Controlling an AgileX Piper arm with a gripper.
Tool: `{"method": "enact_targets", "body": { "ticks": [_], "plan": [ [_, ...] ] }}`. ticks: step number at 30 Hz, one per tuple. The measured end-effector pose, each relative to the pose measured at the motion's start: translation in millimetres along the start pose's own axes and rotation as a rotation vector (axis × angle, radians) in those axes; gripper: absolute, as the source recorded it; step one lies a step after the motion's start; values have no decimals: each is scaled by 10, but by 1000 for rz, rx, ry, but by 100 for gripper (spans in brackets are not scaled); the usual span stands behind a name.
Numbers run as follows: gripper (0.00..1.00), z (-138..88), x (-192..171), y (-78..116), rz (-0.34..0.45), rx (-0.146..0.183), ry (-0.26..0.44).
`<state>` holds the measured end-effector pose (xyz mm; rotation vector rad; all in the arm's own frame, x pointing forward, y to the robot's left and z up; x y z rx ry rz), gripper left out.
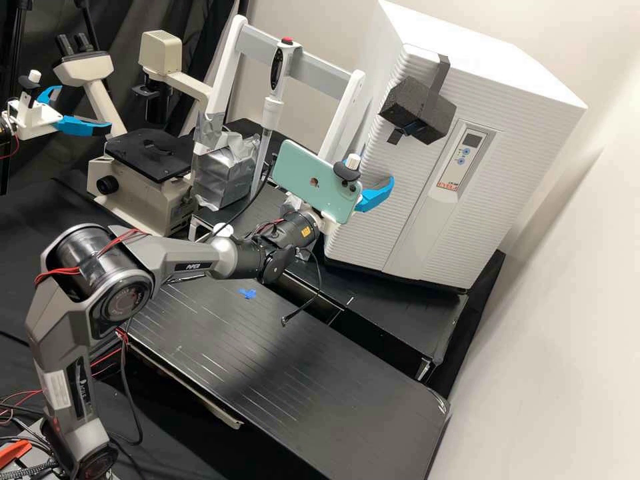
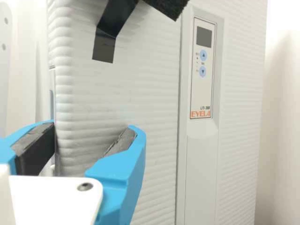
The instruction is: Open the door
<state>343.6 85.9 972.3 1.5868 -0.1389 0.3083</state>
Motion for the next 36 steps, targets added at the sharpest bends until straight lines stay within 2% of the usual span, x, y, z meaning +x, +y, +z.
{"method": "enact_targets", "body": {
  "ticks": [5,13,17,22,26,33,36],
  "plan": [
    [0,41,-51,50,-14,-5,14],
    [0,149,-172,195,-12,-35,49],
    [0,230,-238,240,-11,-28,68],
    [0,345,-408,329,13,-12,86],
    [0,437,-586,394,52,25,84],
    [0,649,-838,504,131,58,53],
    [0,756,-940,558,176,69,19]
  ]
}}
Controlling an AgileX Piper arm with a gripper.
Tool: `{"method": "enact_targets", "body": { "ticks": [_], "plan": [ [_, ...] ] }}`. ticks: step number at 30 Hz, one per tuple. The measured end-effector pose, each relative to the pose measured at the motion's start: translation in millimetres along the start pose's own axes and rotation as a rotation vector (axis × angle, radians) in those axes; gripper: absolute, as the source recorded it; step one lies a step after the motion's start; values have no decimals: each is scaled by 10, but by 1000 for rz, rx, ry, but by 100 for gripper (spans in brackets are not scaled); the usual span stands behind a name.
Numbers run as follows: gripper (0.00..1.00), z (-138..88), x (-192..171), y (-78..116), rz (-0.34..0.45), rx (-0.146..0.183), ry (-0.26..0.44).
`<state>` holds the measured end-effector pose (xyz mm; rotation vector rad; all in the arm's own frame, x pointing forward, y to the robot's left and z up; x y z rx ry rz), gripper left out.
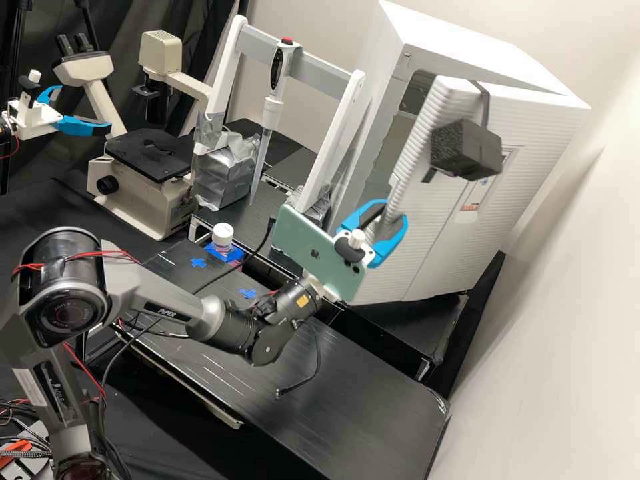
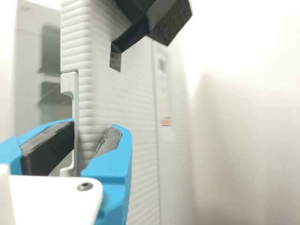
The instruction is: Open the door
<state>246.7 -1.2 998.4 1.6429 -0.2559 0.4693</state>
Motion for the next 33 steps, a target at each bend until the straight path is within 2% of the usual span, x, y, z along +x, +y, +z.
{"method": "enact_targets", "body": {
  "ticks": [5,12,13,17,24,29,33],
  "plan": [
    [0,127,-88,119,86,38,-47],
    [0,236,-107,137,117,56,-68],
    [100,242,-112,147,122,54,-63],
    [100,272,-180,130,114,48,-58],
    [100,277,-517,63,103,44,-120],
    [100,131,-538,35,78,32,-73],
    [100,-122,-846,-93,27,-11,-26]
  ]
}}
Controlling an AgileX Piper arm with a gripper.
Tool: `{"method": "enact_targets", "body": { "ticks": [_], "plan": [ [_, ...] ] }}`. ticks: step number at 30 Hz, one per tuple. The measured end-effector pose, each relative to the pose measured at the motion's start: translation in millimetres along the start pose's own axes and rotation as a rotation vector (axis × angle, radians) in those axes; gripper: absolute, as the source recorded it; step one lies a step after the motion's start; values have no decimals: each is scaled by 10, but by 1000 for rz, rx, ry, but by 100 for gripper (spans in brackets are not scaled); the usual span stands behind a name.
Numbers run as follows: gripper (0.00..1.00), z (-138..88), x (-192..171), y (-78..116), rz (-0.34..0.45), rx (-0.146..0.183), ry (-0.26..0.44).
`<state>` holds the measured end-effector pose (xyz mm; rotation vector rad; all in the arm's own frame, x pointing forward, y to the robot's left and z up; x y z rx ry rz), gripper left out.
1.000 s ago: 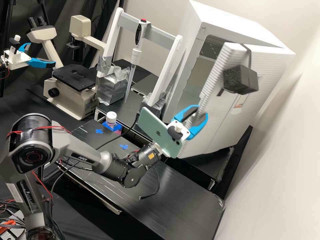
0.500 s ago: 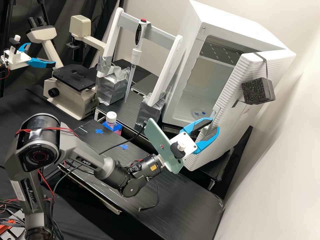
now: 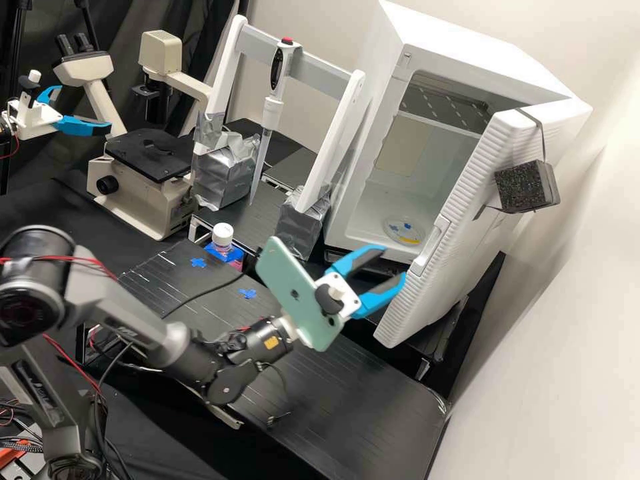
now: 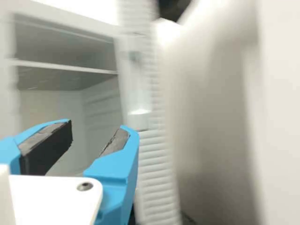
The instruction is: Open the door
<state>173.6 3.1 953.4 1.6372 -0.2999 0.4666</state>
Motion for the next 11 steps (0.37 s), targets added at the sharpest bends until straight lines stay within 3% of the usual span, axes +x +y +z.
{"method": "enact_targets", "body": {
  "ticks": [3,6,11],
  "plan": [
    [100,-205,-341,-161,-15,0,53],
    [100,-361,-587,-352,-62,39,148],
    [100,-423,-694,-464,-93,109,190]
  ]
}}
